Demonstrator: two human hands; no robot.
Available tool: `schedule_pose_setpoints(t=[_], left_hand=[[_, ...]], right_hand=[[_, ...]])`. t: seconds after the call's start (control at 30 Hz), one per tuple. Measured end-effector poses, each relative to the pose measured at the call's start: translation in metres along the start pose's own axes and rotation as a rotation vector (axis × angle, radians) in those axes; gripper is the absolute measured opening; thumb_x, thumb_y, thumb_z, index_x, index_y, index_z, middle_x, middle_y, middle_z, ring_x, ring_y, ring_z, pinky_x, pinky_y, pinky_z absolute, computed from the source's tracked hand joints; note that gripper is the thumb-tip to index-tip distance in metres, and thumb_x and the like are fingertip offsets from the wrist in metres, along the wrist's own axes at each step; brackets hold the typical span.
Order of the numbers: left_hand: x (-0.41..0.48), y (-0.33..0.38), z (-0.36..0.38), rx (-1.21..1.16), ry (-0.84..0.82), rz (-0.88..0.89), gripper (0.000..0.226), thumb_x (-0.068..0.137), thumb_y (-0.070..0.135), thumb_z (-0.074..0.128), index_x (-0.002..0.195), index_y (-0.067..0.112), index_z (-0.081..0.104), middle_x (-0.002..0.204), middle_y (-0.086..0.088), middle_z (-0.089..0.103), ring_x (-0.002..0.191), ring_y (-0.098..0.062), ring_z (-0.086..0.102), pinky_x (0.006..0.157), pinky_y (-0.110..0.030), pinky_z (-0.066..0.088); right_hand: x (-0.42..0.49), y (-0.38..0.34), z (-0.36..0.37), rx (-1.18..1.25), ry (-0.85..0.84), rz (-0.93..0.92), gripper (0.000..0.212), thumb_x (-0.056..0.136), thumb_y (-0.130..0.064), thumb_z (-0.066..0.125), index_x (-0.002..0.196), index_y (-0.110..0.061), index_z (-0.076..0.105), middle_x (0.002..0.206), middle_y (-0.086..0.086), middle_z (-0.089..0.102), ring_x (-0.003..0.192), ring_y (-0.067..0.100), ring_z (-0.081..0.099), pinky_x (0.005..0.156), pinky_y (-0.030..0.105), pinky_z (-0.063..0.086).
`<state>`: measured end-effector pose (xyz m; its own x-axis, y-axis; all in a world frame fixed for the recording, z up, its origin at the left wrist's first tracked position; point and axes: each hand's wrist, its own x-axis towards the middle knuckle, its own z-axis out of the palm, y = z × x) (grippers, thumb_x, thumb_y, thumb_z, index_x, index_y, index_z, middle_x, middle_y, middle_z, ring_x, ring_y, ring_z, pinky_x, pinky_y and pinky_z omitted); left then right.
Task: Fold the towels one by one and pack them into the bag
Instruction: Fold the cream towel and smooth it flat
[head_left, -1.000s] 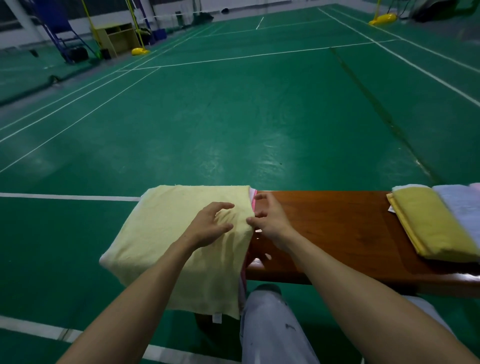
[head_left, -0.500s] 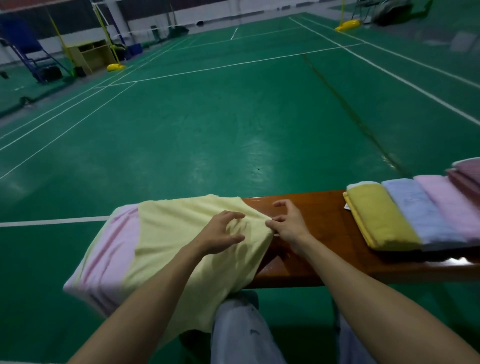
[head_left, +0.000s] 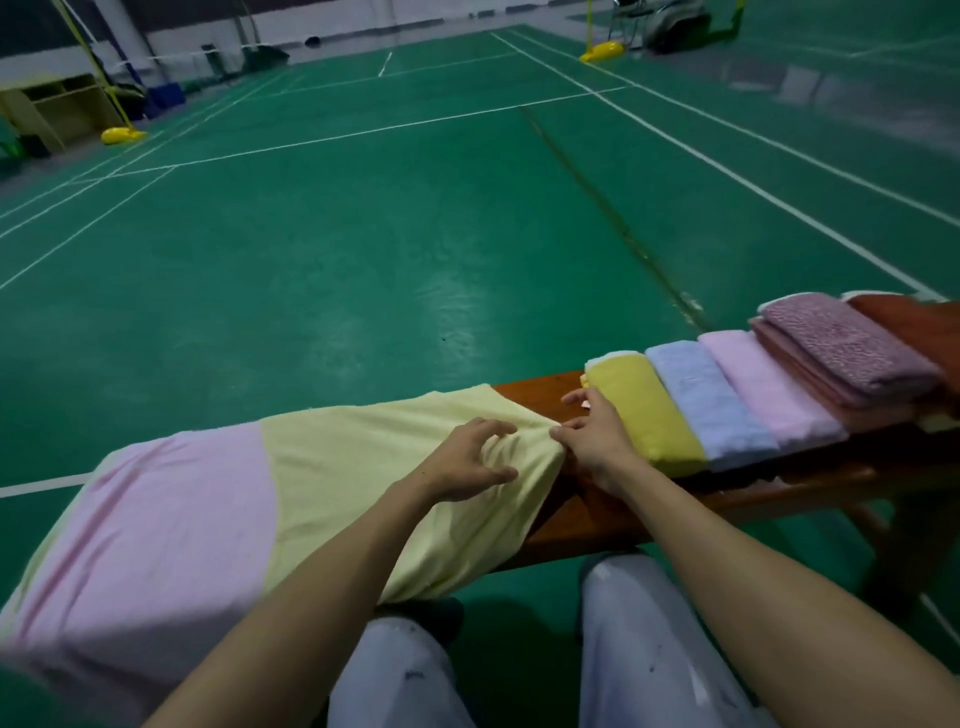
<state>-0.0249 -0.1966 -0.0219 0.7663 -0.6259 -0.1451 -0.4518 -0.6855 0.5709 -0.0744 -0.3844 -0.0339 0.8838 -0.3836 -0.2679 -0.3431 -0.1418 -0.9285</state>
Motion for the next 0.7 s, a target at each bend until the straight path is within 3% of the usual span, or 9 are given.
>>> schedule_pose_setpoints(t=[0.1, 0.2, 0.4, 0.5, 0.7], left_hand=[[0.011, 0.013, 0.005, -0.024, 0.012, 0.018, 0.053, 0.085, 0.031, 0.07, 0.134, 0.022, 0.051, 0.137, -0.003, 0.048, 0.126, -0.017, 0.044, 0.104, -0.027, 0.033], [0.016, 0.024, 0.008, -0.081, 0.039, 0.04, 0.051, 0.086, 0.029, 0.07, 0.132, 0.019, 0.053, 0.136, -0.004, 0.05, 0.125, -0.018, 0.046, 0.105, -0.031, 0.037], [0.019, 0.034, 0.003, -0.105, 0.093, 0.067, 0.048, 0.088, 0.027, 0.068, 0.133, 0.021, 0.051, 0.132, -0.004, 0.049, 0.098, -0.015, 0.055, 0.083, -0.025, 0.047], [0.012, 0.031, -0.006, -0.085, 0.034, 0.067, 0.045, 0.09, 0.025, 0.065, 0.134, 0.021, 0.052, 0.133, -0.005, 0.044, 0.092, -0.017, 0.057, 0.083, -0.024, 0.047], [-0.005, 0.009, -0.023, 0.014, -0.038, -0.007, 0.032, 0.09, 0.03, 0.065, 0.12, 0.017, 0.062, 0.135, -0.006, 0.041, 0.086, -0.015, 0.057, 0.084, -0.024, 0.045]], right_hand=[[0.006, -0.002, -0.017, 0.017, 0.117, -0.024, 0.032, 0.088, -0.008, 0.068, 0.107, -0.025, 0.05, 0.089, 0.009, 0.063, 0.073, 0.021, 0.056, 0.052, 0.03, 0.04], [0.005, -0.005, -0.031, 0.049, 0.157, -0.018, 0.03, 0.09, -0.01, 0.067, 0.109, -0.024, 0.049, 0.095, 0.01, 0.064, 0.083, 0.025, 0.061, 0.06, 0.032, 0.044], [-0.015, -0.011, -0.012, 0.014, -0.11, -0.09, 0.038, 0.09, -0.01, 0.067, 0.121, -0.022, 0.049, 0.102, 0.007, 0.066, 0.094, 0.018, 0.065, 0.073, 0.029, 0.052], [-0.02, -0.014, 0.007, 0.037, -0.202, -0.111, 0.04, 0.092, -0.005, 0.065, 0.124, -0.02, 0.047, 0.111, 0.01, 0.066, 0.097, 0.017, 0.068, 0.08, 0.028, 0.058], [-0.027, -0.02, 0.034, 0.009, -0.293, -0.071, 0.048, 0.09, -0.013, 0.068, 0.13, -0.024, 0.044, 0.118, 0.009, 0.063, 0.1, 0.015, 0.065, 0.068, 0.019, 0.055]])
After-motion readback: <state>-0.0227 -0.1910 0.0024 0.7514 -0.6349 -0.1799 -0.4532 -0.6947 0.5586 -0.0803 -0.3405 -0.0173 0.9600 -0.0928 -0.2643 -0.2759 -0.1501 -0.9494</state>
